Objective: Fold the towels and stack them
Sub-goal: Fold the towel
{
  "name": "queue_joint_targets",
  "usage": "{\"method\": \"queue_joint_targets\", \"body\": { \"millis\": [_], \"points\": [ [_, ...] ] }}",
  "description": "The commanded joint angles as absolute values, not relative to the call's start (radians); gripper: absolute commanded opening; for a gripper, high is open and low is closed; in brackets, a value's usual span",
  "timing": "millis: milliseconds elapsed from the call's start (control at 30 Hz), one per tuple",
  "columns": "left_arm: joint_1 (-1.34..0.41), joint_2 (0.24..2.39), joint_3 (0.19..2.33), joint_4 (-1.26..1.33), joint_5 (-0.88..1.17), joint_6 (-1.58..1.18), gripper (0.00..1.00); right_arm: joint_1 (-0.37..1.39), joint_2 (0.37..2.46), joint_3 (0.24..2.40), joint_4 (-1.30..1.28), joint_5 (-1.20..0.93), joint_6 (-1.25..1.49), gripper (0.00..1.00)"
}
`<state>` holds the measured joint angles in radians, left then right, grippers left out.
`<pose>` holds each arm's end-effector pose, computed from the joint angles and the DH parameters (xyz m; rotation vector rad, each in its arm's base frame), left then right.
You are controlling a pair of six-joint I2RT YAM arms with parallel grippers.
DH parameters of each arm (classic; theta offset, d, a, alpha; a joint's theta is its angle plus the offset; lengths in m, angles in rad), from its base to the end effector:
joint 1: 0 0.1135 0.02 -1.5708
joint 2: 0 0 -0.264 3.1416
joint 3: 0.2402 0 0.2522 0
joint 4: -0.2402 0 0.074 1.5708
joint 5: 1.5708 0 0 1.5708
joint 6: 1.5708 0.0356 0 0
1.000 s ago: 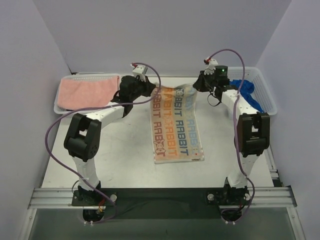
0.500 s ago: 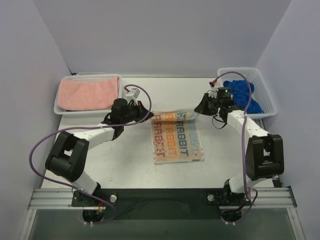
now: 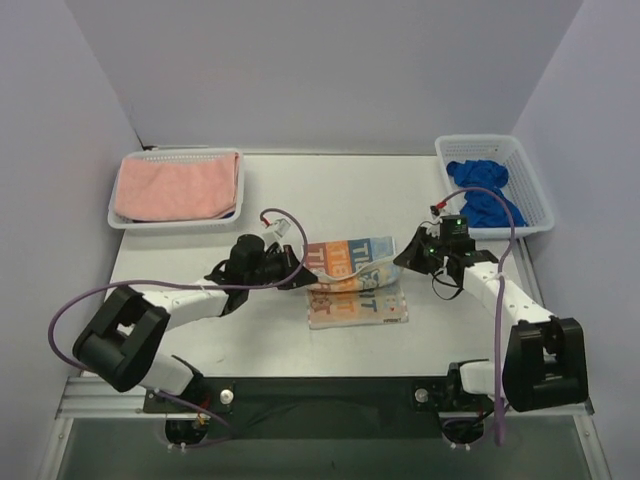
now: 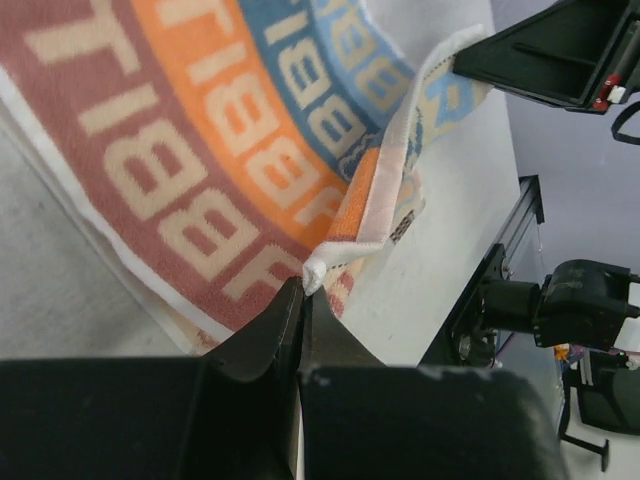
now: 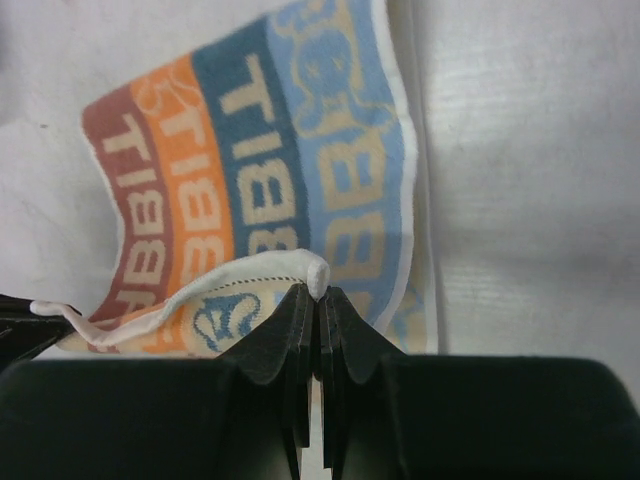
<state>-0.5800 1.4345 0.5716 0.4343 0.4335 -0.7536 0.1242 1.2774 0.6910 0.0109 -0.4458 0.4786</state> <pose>0.2308 -0.1691 0.1838 0.1182 2.1963 -1.2423 0.2659 0.0487 0.2229 0.1201 2.1944 0.8239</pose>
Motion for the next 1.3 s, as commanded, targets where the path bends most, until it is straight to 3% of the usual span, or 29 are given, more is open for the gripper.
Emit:
{"method": "queue_joint_targets", "body": {
  "millis": [0, 333, 600, 867, 900, 1000, 1033, 1100, 1133, 1267],
  "points": [
    [-0.591, 1.488, 0.548, 0.426, 0.443, -0.814, 0.0, 0.118, 1.298, 0.635, -0.055, -0.402, 0.535, 0.0],
    [-0.559, 1.614, 0.561, 0.384, 0.374, -0.781, 0.0, 0.117, 1.462, 0.637, -0.051, -0.396, 0.56, 0.0],
    [-0.453, 1.739, 0.758, 0.243, 0.371, -0.64, 0.0, 0.121, 1.571, 0.687, 0.026, -0.402, 0.581, 0.0],
    [-0.449, 1.675, 0.776, 0.186, 0.419, -0.581, 0.01, 0.141, 1.525, 0.715, 0.012, -0.437, 0.545, 0.01],
    [-0.449, 1.663, 0.767, 0.187, 0.423, -0.583, 0.04, 0.141, 1.517, 0.713, 0.008, -0.445, 0.54, 0.03],
    [-0.449, 1.623, 0.726, 0.193, 0.446, -0.591, 0.26, 0.156, 1.491, 0.71, 0.005, -0.465, 0.52, 0.14],
    [-0.451, 1.602, 0.716, 0.195, 0.454, -0.592, 0.39, 0.158, 1.483, 0.709, 0.005, -0.466, 0.514, 0.21],
    [-0.453, 1.583, 0.69, 0.198, 0.471, -0.597, 0.47, 0.172, 1.457, 0.706, -0.028, -0.468, 0.502, 0.25],
    [-0.453, 1.565, 0.683, 0.198, 0.471, -0.595, 0.54, 0.176, 1.45, 0.701, -0.029, -0.466, 0.499, 0.32],
    [-0.454, 1.529, 0.658, 0.193, 0.491, -0.603, 0.58, 0.192, 1.405, 0.686, -0.044, -0.465, 0.473, 0.33]
  ]
}}
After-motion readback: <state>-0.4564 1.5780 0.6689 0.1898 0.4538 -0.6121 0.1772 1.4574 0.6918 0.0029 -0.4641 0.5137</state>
